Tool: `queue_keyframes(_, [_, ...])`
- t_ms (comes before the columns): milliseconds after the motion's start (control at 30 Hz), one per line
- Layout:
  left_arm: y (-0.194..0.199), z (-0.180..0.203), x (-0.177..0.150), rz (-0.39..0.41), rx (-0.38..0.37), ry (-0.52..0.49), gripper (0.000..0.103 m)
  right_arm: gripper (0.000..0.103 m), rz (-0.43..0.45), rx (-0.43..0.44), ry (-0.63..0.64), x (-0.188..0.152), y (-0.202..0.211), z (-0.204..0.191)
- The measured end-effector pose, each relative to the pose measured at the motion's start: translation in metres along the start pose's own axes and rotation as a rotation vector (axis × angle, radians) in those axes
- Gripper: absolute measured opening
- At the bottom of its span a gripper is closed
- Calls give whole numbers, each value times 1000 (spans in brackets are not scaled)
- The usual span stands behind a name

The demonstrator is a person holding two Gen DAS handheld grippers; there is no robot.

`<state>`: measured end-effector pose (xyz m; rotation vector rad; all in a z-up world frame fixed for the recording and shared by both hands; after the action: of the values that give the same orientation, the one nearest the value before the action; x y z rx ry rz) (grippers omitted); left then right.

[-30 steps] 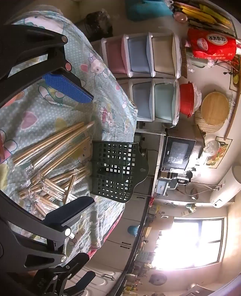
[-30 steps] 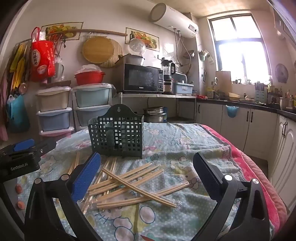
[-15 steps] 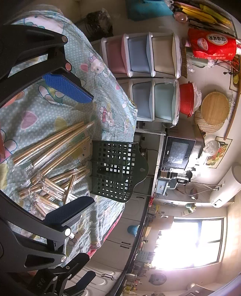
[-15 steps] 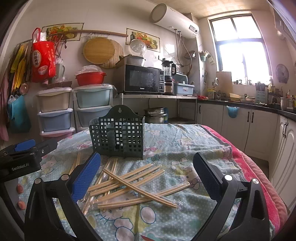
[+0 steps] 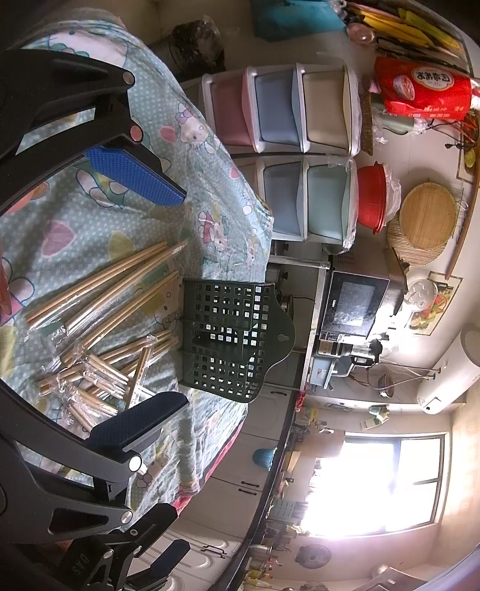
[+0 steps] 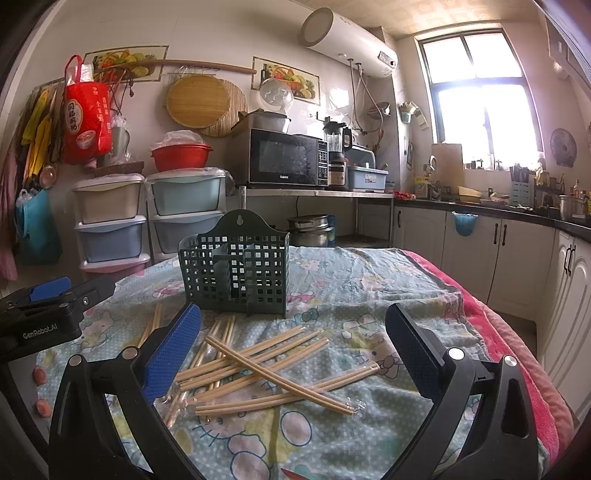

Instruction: Organize utensils

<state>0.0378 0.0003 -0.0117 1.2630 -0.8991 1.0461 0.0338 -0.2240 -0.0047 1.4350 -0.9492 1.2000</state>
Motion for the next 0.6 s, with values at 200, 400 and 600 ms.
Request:
queue_keyframes(200, [0, 1, 0, 3, 2, 0, 93, 97, 3, 2, 5, 0, 0, 0])
queue_keyframes(400, [0, 1, 1, 4, 0, 3, 93, 97, 3, 4, 7, 0, 1, -1])
queue_keyframes(600, [0, 1, 1, 4, 2, 2, 93, 97, 6, 4, 8, -1, 1, -1])
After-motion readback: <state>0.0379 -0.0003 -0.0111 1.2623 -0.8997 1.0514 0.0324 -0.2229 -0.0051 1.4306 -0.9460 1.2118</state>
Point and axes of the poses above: each gripper's, at about its wrist camera, not at the fingertips, and y roughly against the way its jaws point, z to its right, x to its top, the point moved 4 cm from there along -y, roughly the way its jaws point
